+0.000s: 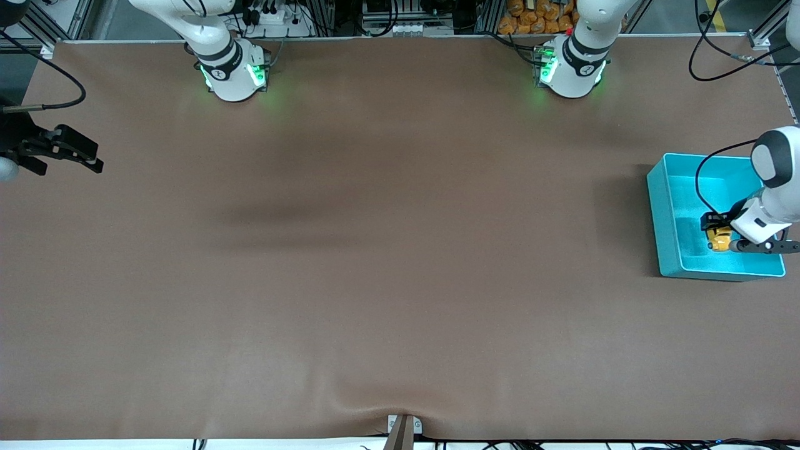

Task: Wind and store yellow beetle car
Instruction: 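Lower the car into the cyan box and open the left gripper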

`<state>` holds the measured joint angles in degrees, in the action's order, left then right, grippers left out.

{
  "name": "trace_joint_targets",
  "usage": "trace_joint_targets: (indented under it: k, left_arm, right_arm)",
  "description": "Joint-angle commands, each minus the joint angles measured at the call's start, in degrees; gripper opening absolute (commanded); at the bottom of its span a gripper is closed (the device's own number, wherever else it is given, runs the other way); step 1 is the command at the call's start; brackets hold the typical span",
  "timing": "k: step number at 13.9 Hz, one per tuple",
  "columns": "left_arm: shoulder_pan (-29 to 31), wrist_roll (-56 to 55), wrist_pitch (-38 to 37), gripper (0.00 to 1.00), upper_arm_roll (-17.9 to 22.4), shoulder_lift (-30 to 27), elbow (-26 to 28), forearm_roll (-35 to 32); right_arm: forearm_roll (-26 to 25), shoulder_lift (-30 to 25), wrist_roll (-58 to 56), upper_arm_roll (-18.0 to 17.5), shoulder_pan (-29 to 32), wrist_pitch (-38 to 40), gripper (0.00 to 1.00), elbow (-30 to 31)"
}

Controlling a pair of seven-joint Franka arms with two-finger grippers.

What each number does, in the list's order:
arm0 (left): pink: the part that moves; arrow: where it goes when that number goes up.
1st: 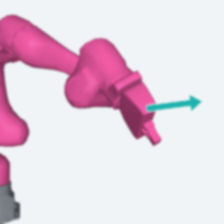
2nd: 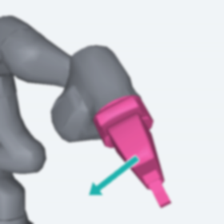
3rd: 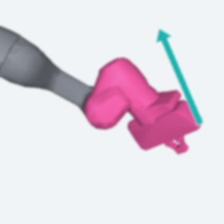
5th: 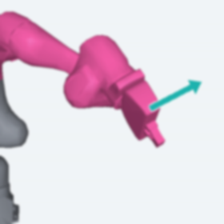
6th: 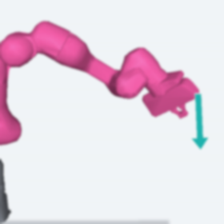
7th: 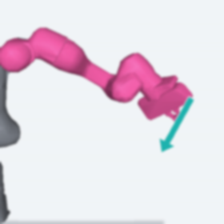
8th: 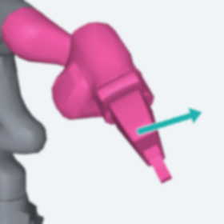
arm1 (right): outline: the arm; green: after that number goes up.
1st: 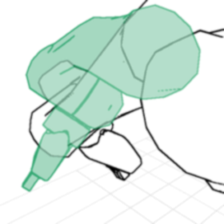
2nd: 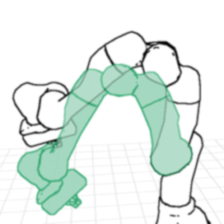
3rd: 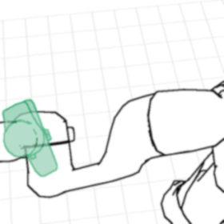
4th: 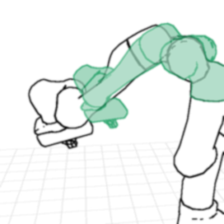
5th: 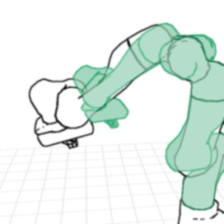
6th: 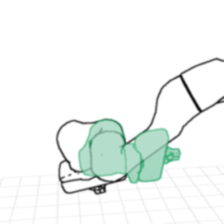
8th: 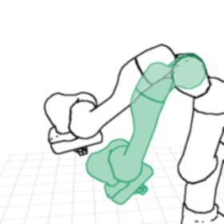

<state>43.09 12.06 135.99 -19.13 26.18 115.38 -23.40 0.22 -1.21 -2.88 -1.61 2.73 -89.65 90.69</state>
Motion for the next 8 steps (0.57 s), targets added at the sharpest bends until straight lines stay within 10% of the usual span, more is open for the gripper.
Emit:
trace_joint_targets:
  k: [1, 6, 8]
  left_arm:
    - [1.11, 0.51, 1.12, 0.0, -0.65, 2.11, -1.03, -2.6]
    - [1.2, 0.42, 1.12, 0.09, -0.65, 4.75, -1.38, -5.87]
    - [1.11, 0.33, 1.12, 0.83, -0.74, 4.32, -1.47, -5.87]
  right_arm:
    - [-0.49, 0.41, 0.59, -0.68, 0.78, 1.06, 1.0, -0.96]
    - [-0.57, 0.5, 0.59, -0.68, 0.78, 1.32, 1.0, -0.96]
    - [-0.57, 0.5, 0.59, -0.68, 0.78, 1.32, 1.0, -0.96]
